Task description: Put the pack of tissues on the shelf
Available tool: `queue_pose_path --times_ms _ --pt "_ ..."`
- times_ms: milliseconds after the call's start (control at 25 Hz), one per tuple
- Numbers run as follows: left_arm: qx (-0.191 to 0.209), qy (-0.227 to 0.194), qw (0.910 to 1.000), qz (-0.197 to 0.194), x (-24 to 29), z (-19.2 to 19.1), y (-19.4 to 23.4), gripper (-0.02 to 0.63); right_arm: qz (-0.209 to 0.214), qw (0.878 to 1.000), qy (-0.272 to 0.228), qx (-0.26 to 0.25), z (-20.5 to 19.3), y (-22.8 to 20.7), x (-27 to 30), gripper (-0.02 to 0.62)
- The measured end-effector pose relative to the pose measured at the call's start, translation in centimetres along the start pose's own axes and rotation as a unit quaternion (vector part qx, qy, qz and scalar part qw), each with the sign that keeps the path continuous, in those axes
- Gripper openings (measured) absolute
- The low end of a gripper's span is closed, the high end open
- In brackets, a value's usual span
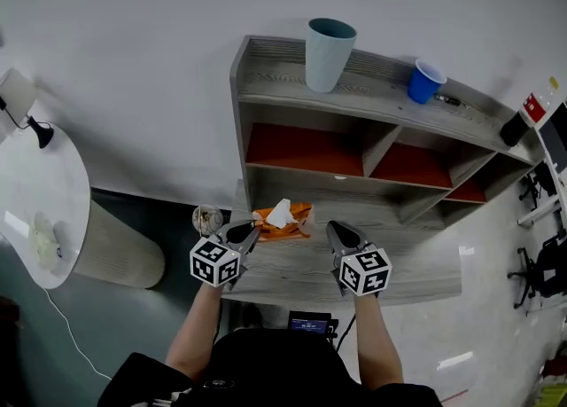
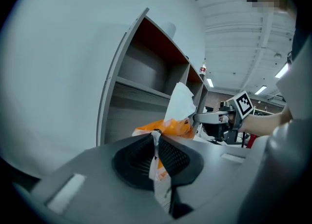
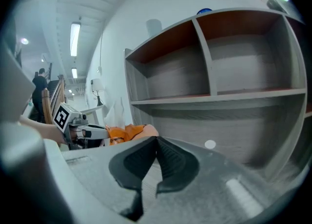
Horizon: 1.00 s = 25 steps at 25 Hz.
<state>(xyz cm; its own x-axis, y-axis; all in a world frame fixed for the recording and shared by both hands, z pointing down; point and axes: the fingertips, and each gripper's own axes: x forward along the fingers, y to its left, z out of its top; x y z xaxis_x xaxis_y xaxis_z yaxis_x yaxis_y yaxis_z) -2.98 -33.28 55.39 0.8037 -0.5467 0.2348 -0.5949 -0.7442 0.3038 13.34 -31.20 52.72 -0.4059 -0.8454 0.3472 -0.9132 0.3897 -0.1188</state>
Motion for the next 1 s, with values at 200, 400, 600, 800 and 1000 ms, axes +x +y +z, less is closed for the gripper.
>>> queue_pose_path --times_ms 200,400,600,800,1000 --pt "-0.002 -0.007 0.9999 0.016 0.2 0.4 -0.8 0.012 0.022 1.000 0.000 -0.004 0.3 -0.4 0.0 -0.002" --pt "0.000 -0.007 0.9997 0.025 0.3 0.6 -1.3 0.012 0.036 0.999 0.001 -0.006 0.1 -0.5 0.0 -0.002" --pt "0.002 -0.002 0.9996 0.028 0.4 0.6 -1.7 0.012 0.041 0.999 -0.001 -0.005 0.2 -0.6 -0.1 -0.002" --pt "-0.001 -0.002 0.9990 0.044 0.3 1.1 -1.7 0.012 0.048 0.999 0.001 -0.013 0.3 -0.5 -0.2 -0.002" --pt "-0.003 0.009 0.9983 0.057 -0.1 1.4 -2.1 0.012 0.080 0.996 0.004 -0.039 0.5 0.8 -0.2 -0.002"
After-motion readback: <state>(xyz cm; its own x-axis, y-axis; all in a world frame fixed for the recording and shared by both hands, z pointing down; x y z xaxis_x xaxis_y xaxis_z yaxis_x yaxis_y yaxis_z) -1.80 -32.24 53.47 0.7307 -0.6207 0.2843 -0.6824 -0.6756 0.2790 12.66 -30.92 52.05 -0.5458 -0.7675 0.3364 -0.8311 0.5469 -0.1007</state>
